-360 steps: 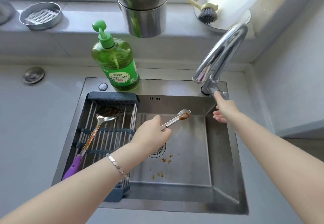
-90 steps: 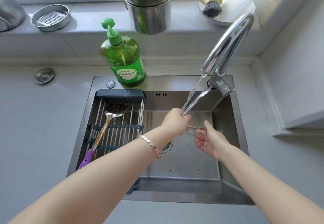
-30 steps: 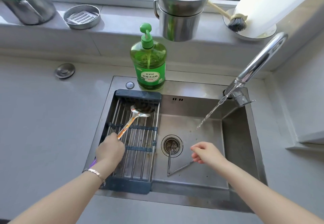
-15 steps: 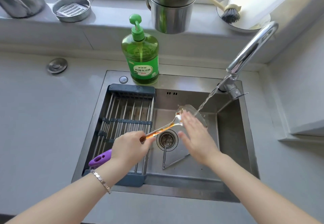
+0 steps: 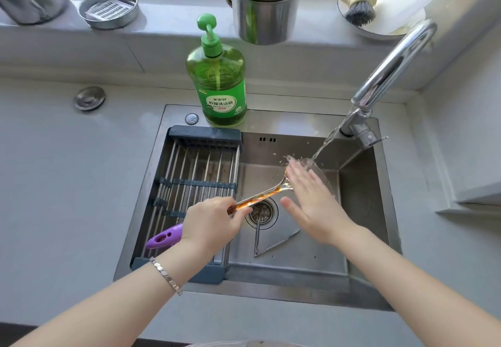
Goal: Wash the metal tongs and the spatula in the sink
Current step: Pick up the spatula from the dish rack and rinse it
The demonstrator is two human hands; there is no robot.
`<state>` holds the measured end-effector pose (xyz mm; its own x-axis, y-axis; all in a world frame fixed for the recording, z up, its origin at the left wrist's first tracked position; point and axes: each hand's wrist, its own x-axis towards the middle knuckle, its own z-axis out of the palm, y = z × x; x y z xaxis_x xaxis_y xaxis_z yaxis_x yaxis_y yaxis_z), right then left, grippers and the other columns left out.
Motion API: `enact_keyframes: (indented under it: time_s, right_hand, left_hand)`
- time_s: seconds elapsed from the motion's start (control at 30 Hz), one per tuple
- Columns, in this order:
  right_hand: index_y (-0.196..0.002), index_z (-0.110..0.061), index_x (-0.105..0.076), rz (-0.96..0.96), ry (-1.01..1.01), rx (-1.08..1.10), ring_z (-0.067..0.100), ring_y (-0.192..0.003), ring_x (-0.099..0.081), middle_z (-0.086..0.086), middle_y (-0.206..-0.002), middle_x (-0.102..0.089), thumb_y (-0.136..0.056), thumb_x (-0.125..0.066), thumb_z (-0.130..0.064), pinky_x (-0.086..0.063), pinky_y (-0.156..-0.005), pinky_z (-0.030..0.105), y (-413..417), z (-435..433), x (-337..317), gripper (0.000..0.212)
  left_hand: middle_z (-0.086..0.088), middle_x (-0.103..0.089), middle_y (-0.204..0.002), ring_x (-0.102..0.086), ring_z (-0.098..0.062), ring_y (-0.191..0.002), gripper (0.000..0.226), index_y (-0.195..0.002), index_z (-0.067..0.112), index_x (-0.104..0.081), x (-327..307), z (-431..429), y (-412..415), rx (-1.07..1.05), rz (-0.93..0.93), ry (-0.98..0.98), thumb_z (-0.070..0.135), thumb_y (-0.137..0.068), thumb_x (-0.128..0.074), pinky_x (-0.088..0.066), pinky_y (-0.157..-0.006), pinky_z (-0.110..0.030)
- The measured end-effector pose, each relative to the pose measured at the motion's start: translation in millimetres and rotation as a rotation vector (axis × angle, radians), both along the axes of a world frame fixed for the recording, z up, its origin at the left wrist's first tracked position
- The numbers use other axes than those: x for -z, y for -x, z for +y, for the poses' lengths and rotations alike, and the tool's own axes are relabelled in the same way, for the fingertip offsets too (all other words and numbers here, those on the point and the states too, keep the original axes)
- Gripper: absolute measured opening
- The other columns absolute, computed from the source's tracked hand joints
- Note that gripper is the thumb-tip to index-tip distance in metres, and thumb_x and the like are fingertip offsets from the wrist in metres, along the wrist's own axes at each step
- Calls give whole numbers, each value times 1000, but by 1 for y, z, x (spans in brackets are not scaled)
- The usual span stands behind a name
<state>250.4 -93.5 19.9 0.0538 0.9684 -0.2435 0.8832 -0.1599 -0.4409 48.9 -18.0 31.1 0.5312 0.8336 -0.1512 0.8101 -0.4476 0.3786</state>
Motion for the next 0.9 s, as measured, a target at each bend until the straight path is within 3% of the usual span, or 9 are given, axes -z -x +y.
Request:
enact_keyframes:
  time_s: [0.1, 0.27, 0.37, 0.5, 0.63, 0.77, 0.9]
  right_hand:
    - [-149, -9, -3, 35, -1, 125, 10, -144, 7, 4, -158, 4, -63, 19, -83, 6, -114, 22, -11, 6, 0, 116]
    - [-149, -8, -1, -6, 3, -73, 5, -139, 16, 1, -156, 10, -64, 18, -82, 11, -113, 21, 0, 12, -10, 114]
    - [-149, -5, -5, 44, 26, 114, 13, -145, 6, 8, -158, 2, -66, 8, -84, 5, -113, 23, -12, 19, -9, 116]
    - [-150, -8, -1, -15, 42, -90, 6, -140, 15, 5, -158, 9, -62, 17, -83, 8, -113, 23, 0, 14, -14, 116]
    - [-149, -6, -3, 54, 59, 84, 12, -144, 7, 7, -158, 3, -63, 9, -86, 3, -116, 26, -11, 21, -11, 118]
    - [-150, -9, -2, -4, 31, -127, 6, -140, 15, -3, -154, 11, -65, 15, -81, 7, -115, 27, 4, 19, -15, 112]
    - [-149, -11, -14, 126, 68, 161, 12, -145, -2, 2, -158, -8, -93, -30, -55, -3, -116, 29, -16, 32, -12, 73]
  left_hand:
    - [8, -54, -68, -51, -14, -65, 40, -81, 17, -66, -3, 2, 0, 8, -13, -28, 53, -88, -51, -42, -59, -24]
    - [7, -55, -66, -53, -15, -63, 44, -80, 17, -67, -7, 7, 1, 33, -6, -69, 56, -87, -49, -47, -60, -26]
    - [5, -58, -65, -54, -16, -61, 52, -78, 16, -68, -10, 6, 0, 37, -22, -86, 60, -82, -42, -48, -58, -28]
    - [8, -55, -71, -52, -13, -68, 42, -86, 19, -66, -12, 7, -1, 55, 48, -73, 56, -90, -46, -45, -63, -25]
    - [7, -59, -74, -53, -13, -69, 41, -88, 19, -67, -12, 5, 1, 58, 51, -65, 55, -90, -46, -48, -65, -26]
    - [7, -60, -73, -53, -12, -66, 40, -86, 19, -67, -12, 6, 1, 47, 24, -71, 54, -90, -47, -47, -63, -25]
    - [7, -58, -56, -50, -13, -48, 42, -68, 17, -67, -7, 5, 5, 44, -36, -132, 53, -82, -51, -46, -45, -25]
